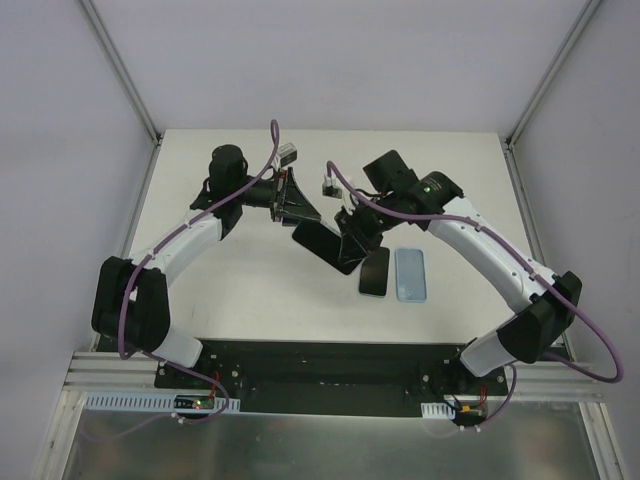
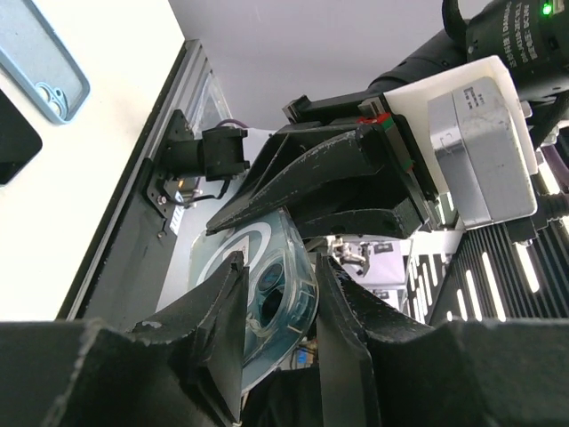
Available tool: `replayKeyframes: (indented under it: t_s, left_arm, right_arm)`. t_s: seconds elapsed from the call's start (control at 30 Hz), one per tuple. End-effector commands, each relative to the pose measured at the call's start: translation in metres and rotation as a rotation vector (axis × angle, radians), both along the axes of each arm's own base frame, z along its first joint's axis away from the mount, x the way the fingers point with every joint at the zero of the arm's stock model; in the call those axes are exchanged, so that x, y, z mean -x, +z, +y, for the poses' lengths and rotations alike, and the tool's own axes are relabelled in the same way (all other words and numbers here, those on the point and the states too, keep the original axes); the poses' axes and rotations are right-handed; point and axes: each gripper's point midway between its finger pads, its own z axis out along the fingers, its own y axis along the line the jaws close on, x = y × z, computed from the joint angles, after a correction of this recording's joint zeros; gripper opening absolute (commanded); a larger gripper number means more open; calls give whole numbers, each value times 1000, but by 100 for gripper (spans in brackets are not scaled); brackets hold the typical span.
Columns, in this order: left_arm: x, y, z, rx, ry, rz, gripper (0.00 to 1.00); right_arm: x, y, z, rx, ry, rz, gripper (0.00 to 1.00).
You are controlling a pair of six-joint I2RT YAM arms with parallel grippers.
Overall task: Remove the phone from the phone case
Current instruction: Remove the phone case from the phone.
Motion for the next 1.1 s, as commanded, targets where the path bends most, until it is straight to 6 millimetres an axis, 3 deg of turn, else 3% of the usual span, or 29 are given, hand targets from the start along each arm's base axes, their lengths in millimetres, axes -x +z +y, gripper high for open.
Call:
replayKeyframes:
  t_s: [0.0, 0.7, 0.83, 1.0, 1.07]
  left_arm:
    - [-16, -28, -13, -81, 135, 314, 0]
    - [-16, -31, -17, -68, 124, 342, 0]
    - [-15, -21, -17, -45, 106, 289, 0]
    - [-10, 4, -16, -3, 55, 140, 0]
    - [-6, 14, -13, 13, 25, 59, 12]
  right_arm:
    - [-41, 55, 32, -149, -13, -276, 0]
    - [-48, 58, 34, -135, -26, -295, 0]
    - [-45, 56, 33, -151, -15, -261, 0]
    - [-33, 49, 26, -173, 37, -188, 0]
    - [-25, 45, 24, -181, 63, -136, 0]
